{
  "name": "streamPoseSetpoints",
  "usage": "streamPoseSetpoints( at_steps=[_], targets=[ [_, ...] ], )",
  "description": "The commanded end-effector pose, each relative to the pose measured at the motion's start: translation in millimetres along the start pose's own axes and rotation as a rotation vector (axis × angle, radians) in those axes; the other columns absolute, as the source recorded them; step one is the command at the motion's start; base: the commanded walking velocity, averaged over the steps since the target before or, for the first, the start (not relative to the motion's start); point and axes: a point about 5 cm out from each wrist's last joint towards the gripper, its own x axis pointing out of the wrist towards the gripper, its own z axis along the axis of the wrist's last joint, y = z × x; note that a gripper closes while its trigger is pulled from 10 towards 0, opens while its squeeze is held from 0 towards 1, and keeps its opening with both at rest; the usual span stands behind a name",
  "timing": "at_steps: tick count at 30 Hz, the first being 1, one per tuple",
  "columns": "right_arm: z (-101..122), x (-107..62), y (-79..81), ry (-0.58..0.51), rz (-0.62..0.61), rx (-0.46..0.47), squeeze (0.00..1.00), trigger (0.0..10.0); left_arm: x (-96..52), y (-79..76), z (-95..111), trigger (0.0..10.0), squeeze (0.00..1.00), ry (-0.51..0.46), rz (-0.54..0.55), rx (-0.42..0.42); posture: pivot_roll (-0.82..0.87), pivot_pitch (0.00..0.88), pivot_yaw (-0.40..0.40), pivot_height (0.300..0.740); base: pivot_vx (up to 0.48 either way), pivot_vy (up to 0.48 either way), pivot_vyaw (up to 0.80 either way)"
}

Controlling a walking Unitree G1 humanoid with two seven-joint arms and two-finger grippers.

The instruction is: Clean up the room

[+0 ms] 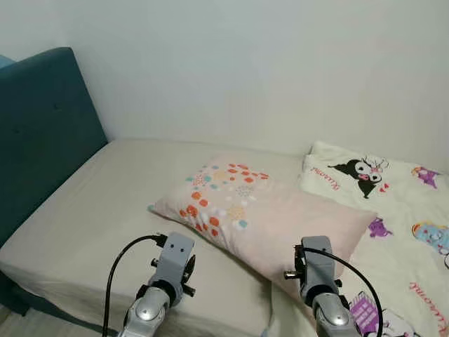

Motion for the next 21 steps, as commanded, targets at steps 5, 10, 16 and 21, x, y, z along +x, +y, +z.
streamPoseSetpoints(
  at_steps=[5, 10, 16, 21],
  targets=[
    [-2, -1.3, 8.7, 0.003, 0.018, 0.021, 0.0, 10.0, -1.9, -1.5, -6, 10.0, 0.0, 0.022, 0.007, -0.014, -0.04, 0.056, -0.004, 0.74, 0.0, 0.0, 0.0],
    [-2, -0.3, 5.0, 0.005, -0.011, 0.03, 0.0, 10.0, -2.3, -3.9, -5, 10.0, 0.0, 0.016, -0.003, -0.022, -0.04, 0.056, -0.003, 0.74, 0.0, 0.0, 0.0],
    [1, 2.1, -4.1, 0.006, -0.06, 0.053, 0.0, 10.0, -2.0, -4.4, -3, 10.0, 0.0, 0.009, -0.017, -0.029, -0.04, 0.059, -0.006, 0.74, 0.0, 0.0, 0.0],
    [3, 2.6, -6.0, -0.001, -0.063, 0.056, 0.0, 10.0, -2.6, -3.7, -3, 10.0, 0.0, 0.003, -0.023, -0.029, -0.04, 0.061, -0.005, 0.72, 0.0, 0.0, 0.0]
  ],
)
